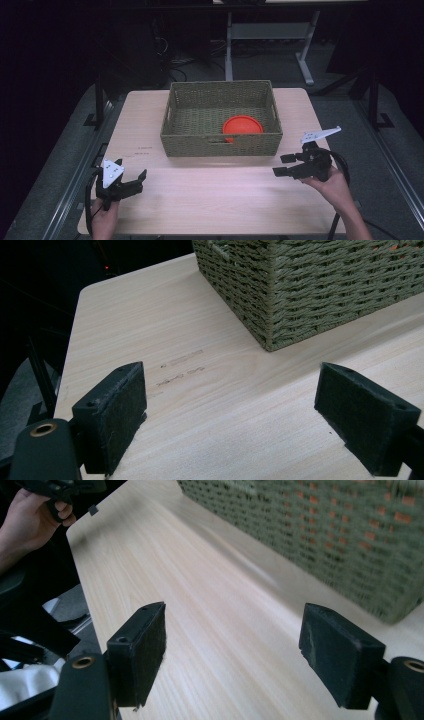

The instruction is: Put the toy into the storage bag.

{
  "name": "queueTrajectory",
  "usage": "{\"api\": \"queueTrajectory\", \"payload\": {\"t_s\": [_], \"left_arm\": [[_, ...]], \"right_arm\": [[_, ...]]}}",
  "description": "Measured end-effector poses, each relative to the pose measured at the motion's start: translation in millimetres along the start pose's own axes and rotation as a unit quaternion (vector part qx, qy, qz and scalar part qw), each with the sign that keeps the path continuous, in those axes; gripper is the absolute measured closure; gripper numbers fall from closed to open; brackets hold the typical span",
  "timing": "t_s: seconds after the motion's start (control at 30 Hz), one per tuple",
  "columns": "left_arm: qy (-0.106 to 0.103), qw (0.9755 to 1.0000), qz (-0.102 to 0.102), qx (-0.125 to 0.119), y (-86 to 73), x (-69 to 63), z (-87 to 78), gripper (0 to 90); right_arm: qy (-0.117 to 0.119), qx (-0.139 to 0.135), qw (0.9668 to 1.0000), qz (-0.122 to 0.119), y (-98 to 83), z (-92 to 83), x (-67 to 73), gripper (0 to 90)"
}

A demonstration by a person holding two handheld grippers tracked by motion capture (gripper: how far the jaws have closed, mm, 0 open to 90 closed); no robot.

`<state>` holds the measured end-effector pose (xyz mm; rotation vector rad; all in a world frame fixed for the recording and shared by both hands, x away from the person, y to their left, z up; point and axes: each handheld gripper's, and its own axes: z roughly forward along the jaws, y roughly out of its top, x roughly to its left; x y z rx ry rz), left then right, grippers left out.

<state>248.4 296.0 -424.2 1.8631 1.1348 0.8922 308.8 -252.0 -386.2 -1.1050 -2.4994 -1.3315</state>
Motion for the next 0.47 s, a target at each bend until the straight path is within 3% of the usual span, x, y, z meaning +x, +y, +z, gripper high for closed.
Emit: {"api": "queueTrajectory", "payload": {"t_s": [0.27, 0.47], "left_arm": [[0.000, 1.0000, 0.000, 0.003, 0.0, -0.7, 0.4, 12.8], [-0.001, 1.0000, 0.001, 0.006, 0.2, -1.1, 2.0, 12.9]], "right_arm": [[0.002, 0.001, 0.9998, 0.019, -32.6, 0.5, -8.9, 26.1], [-0.002, -0.028, 0.9993, 0.025, -59.6, 1.4, -2.4, 25.0]]}}
